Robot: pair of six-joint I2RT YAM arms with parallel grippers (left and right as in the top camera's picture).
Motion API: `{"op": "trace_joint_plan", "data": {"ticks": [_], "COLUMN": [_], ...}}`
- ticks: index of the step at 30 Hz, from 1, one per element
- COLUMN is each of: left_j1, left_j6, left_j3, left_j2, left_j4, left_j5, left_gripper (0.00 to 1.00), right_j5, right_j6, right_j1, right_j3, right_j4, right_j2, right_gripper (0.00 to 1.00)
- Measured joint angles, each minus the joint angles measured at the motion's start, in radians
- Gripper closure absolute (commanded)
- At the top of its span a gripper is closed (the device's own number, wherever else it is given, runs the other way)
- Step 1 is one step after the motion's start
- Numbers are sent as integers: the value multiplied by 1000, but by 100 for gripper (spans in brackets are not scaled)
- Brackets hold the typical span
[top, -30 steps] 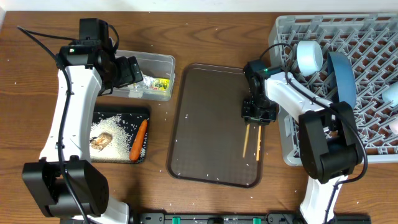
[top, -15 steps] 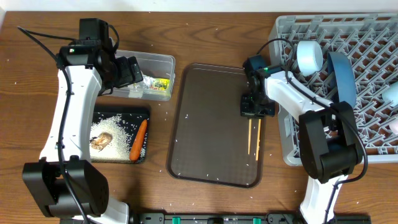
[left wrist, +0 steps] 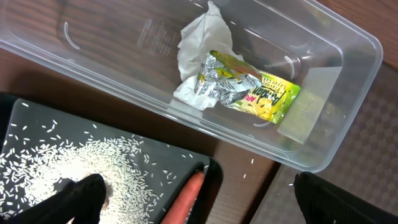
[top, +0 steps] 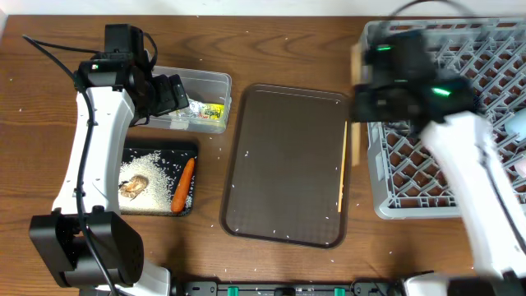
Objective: Sort waste into correct bins and load items into the dishwasher rack
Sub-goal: 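Grasp the wooden chopsticks on the brown tray with the right gripper, then place the chopsticks into the rack with the right gripper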
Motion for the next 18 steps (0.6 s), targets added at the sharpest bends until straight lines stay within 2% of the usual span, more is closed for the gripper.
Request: {"op": "trace_joint_plan", "data": {"ticks": [6,10,13,18], "left_j1": [0,0,0,0], "left_j6": [0,0,0,0], "left_j3": [0,0,0,0], "left_j2": [0,0,0,0], "left_j4": [0,0,0,0], "left_j5": [0,0,0,0], "left_gripper": [2,2,2,2], "right_j5": [76,97,105,116], "right_j6": [-126,-193,-253,-402], "right_j1": [-261,-444,-532,-596], "right_j3": [0,-1,-2,-2], "right_j4": [-6,78,158,288], "right_j2": [-65,-47,-22,28], "right_gripper": [99,99,99,99]}}
